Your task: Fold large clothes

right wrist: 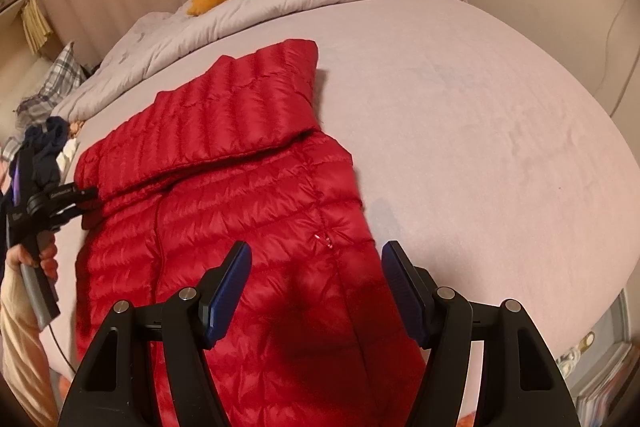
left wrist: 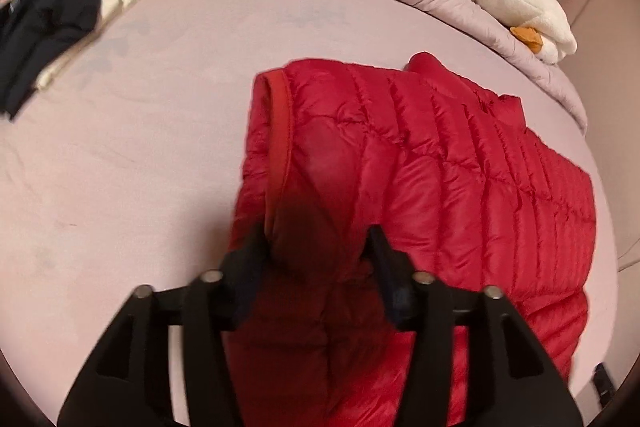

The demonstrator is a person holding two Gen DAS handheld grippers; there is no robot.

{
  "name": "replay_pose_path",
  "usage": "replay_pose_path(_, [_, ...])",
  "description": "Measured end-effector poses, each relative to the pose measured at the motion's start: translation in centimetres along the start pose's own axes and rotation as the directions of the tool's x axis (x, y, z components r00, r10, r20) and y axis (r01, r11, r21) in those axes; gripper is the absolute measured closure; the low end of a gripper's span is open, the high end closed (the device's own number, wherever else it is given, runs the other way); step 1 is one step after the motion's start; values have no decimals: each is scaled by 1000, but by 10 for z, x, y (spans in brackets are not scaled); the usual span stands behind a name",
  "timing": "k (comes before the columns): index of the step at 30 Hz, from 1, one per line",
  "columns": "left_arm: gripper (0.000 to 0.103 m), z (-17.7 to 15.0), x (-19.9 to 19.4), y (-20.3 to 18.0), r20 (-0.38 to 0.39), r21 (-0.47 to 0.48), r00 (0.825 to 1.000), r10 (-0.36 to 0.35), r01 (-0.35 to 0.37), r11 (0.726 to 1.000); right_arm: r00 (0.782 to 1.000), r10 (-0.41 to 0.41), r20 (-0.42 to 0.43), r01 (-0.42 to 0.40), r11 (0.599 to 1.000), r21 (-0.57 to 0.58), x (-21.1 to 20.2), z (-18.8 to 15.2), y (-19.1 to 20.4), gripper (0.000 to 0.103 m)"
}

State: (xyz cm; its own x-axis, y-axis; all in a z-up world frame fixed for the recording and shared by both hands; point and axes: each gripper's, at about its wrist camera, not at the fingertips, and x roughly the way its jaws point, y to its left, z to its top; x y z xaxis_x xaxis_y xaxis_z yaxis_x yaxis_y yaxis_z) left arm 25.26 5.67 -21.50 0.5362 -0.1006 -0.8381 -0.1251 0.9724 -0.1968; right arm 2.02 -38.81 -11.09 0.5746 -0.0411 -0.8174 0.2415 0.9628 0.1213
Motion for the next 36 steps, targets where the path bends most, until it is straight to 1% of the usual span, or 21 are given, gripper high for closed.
replay_pose_path(1, [44, -3, -7, 0, 12, 8, 1000, 7, -7, 1000, 1000, 0, 2, 0, 1000, -2, 0, 0, 2, 36])
replay_pose_path(4, [43, -7, -21, 5, 24, -1, 1000, -3, 3, 1000, 1000, -7, 22, 7, 1000, -10, -5, 0, 3, 36])
replay_pose_path(5, [37, -10, -30, 9, 29, -12, 1000, -7, 8, 1000, 1000, -9, 30, 9, 1000, -10, -8, 1, 4, 36])
replay_pose_path(6, [27, -12, -36, 10, 35, -20, 999, -11, 12, 1000, 999, -6, 38, 7, 1000, -14, -10, 1, 4, 36])
replay_pose_path(7, [23, -14, -42, 11, 47, -29, 999, -18, 19, 999, 999, -4, 50, 5, 1000, -20, -15, 2, 5, 36])
replay_pose_path(9, [20, -23, -64, 15, 89, -40, 995, -37, 41, 998, 998, -9, 69, 11, 1000, -29, -21, 1, 7, 36])
replay_pose_path(12, [18, -33, -89, 15, 117, -36, 992, -57, 61, 997, 995, -16, 102, 20, 999, -44, -31, 2, 10, 35])
replay_pose_path(13, [17, -38, -98, 16, 126, -35, 990, -67, 72, 997, 993, -15, 115, 21, 999, -50, -35, 2, 12, 34])
replay_pose_path(14, [13, -42, -103, 16, 129, -34, 989, -78, 83, 996, 992, -14, 123, 20, 998, -53, -37, 2, 13, 30])
replay_pose_path(15, [8, -48, -113, 17, 137, -34, 985, -108, 114, 993, 991, -10, 135, 18, 998, -59, -39, 2, 14, 26])
replay_pose_path(17, [4, -61, -131, 18, 151, -37, 975, -163, 170, 985, 988, -6, 156, 17, 997, -73, -43, 1, 17, 24])
replay_pose_path(19, [3, -69, -145, 17, 163, -40, 970, -180, 189, 981, 986, 1, 169, 15, 996, -89, -47, 1, 21, 24])
replay_pose_path(20, [2, -74, -153, 16, 171, -35, 968, -185, 194, 980, 985, 7, 175, 10, 995, -95, -48, 0, 23, 22])
replay_pose_path(21, [0, -82, -163, 15, 187, -22, 964, -189, 197, 980, 982, 23, 189, -3, 994, -107, -51, -1, 25, 17])
replay_pose_path(23, [0, -93, -177, 13, 218, -5, 958, -186, 191, 981, 977, 36, 212, -11, 993, -120, -54, -3, 27, 9])
replay_pose_path(26, [0, -110, -187, 15, 243, -5, 953, -180, 187, 982, 966, 63, 249, -25, 988, -153, -59, -9, 31, 7])
replay_pose_path(28, [0, -123, -188, 15, 241, -8, 952, -189, 197, 980, 961, 82, 266, -38, 985, -166, -61, -14, 32, 5])
replay_pose_path(30, [0, -137, -186, 13, 232, -16, 954, -189, 198, 980, 957, 101, 272, -56, 984, -168, -62, -19, 31, 5])
replay_pose_path(33, [0, -153, -181, 11, 217, -4, 956, -197, 202, 979, 955, 127, 267, -84, 982, -166, -60, -26, 27, 5])
replay_pose_path(36, [0, -167, -176, 13, 215, -16, 955, -203, 211, 977, 959, 123, 256, -80, 982, -170, -57, -35, 24, 5])
